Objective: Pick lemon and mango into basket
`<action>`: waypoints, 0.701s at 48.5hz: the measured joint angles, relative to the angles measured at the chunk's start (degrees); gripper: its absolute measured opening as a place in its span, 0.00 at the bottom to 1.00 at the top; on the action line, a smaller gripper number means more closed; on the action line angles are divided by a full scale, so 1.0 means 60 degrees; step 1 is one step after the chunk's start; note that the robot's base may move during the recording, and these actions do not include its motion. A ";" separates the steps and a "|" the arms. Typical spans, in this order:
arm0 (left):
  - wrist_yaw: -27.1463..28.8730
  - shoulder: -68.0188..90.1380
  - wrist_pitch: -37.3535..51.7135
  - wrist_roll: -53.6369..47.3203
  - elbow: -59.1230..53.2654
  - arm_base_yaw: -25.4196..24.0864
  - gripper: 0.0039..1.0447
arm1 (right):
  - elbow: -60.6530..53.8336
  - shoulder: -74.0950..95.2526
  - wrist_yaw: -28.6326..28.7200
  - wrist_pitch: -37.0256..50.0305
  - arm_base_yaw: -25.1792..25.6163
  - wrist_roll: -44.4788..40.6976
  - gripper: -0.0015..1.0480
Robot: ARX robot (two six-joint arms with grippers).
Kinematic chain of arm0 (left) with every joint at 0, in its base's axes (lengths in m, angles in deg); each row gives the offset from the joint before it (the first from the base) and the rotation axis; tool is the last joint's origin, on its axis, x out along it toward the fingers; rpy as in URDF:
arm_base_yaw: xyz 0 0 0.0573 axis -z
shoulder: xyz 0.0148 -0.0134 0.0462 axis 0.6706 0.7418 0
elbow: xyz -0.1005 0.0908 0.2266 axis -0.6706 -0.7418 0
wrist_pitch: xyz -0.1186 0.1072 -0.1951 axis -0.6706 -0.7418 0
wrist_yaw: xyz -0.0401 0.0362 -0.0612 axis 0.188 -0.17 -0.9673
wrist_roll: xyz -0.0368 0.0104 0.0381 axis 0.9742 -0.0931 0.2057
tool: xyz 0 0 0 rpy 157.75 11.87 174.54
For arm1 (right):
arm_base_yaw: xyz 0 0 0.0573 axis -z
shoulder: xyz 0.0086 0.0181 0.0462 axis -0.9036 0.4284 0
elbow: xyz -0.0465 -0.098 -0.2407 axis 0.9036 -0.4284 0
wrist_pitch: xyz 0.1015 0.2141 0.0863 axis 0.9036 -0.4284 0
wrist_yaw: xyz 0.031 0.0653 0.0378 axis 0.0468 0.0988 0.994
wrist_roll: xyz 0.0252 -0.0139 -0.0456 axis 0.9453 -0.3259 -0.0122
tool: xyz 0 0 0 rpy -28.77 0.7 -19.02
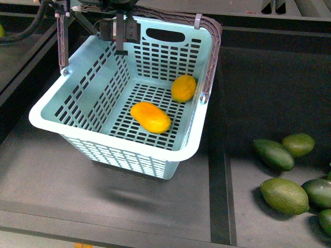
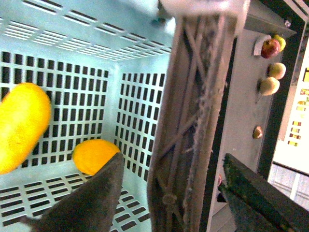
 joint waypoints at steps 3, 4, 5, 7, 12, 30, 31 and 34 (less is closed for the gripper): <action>0.0197 -0.0390 -0.0299 0.0313 -0.0335 -0.0004 0.71 | 0.0000 0.0000 0.0000 0.0000 0.0000 0.0000 0.92; 0.0244 -0.0532 -0.0368 0.0423 -0.0459 -0.0011 0.74 | 0.0000 0.0000 0.0000 0.0000 0.0000 0.0000 0.92; 0.0270 -0.0608 -0.0397 0.0448 -0.0528 -0.0015 0.76 | 0.0000 0.0000 0.0000 0.0000 0.0000 0.0000 0.92; 0.0368 -0.0933 -0.0517 0.0608 -0.0812 -0.0033 0.83 | 0.0000 0.0000 0.0000 0.0000 0.0000 -0.0004 0.92; 0.0590 -0.1716 -0.1188 0.0783 -0.1392 -0.0073 0.95 | 0.0000 0.0000 0.0000 0.0000 0.0000 0.0000 0.92; -0.1056 -0.5078 0.7635 -1.0539 -0.8524 -0.0892 0.56 | 0.0000 0.0000 -0.0007 0.0000 0.0000 0.0000 0.92; -0.1155 -0.5322 0.9078 -1.2171 -0.9158 -0.1053 0.51 | 0.0000 0.0000 -0.0007 0.0000 0.0000 0.0000 0.92; -0.1406 -0.6153 1.1628 -1.4957 -1.0258 -0.1468 0.38 | 0.0000 0.0000 -0.0004 0.0000 0.0000 0.0000 0.92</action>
